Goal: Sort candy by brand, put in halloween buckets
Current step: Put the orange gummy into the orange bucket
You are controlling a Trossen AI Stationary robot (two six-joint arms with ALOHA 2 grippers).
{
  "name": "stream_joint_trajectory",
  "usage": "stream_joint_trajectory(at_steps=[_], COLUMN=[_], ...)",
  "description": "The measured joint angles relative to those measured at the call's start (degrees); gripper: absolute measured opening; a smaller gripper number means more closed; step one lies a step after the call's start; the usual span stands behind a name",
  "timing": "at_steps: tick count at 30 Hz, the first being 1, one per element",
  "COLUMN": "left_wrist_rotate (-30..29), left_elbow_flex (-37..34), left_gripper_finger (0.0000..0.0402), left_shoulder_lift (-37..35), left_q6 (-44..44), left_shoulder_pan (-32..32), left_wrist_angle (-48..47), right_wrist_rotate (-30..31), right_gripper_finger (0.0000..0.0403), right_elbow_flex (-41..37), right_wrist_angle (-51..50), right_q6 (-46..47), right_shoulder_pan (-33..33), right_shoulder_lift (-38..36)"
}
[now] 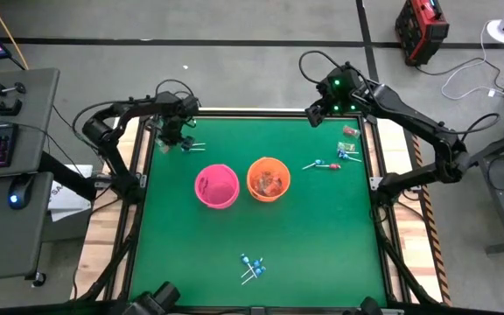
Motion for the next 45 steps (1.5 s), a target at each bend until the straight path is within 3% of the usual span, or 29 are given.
stream_joint_trajectory(at_steps=[5, 9, 12, 15, 19, 21, 25, 33, 39, 45], left_wrist_rotate=[1.14, 8.48, 13.11, 13.89, 11.41, 7.91, 6.15, 16.68, 18.58, 22.48], left_elbow_flex=[4.62, 6.86, 6.89, 6.89, 6.78, 6.84, 6.84, 6.80, 6.80, 6.80], left_gripper_finger=[0.0002, 0.0001, 0.0000, 0.0000, 0.0000, 0.0000, 0.0000, 0.0025, 0.0108, 0.0203], left_shoulder_lift=[-9.61, -19.18, -24.50, -26.99, -26.01, -24.31, -19.27, -9.37, -5.25, -6.66], left_q6=[-0.24, -0.42, -4.32, -7.79, -10.36, -10.38, -9.62, -8.92, -8.65, -9.57], left_shoulder_pan=[-1.20, -7.15, -16.09, -28.31, -43.08, -47.20, -47.95, -45.97, -46.03, -44.23], left_wrist_angle=[1.76, 8.09, 12.12, 14.33, 22.69, 30.46, 43.40, 53.59, 57.88, 57.40], right_wrist_rotate=[0.22, 0.33, 0.44, 0.44, 0.44, 0.44, 0.46, 0.45, 0.44, 0.44], right_gripper_finger=[0.0236, 0.0236, 0.0236, 0.0236, 0.0236, 0.0236, 0.0236, 0.0236, 0.0236, 0.0236], right_elbow_flex=[0.00, 0.00, 0.00, 0.00, 0.00, 0.00, 0.00, 0.00, 0.00, 0.00], right_wrist_angle=[0.02, 0.07, 0.05, 0.06, 0.05, 0.09, 0.52, 0.39, -1.48, -4.13], right_q6=[-0.01, -0.01, 0.07, 0.13, 0.20, 0.58, 1.53, 1.53, 2.45, 3.18], right_shoulder_pan=[-0.02, -0.02, -0.02, -0.02, -0.02, -0.02, -0.02, -0.02, -0.02, -0.02], right_shoulder_lift=[0.00, 0.00, 0.00, 0.00, 0.00, 0.00, 0.00, 0.00, 0.00, 0.00])
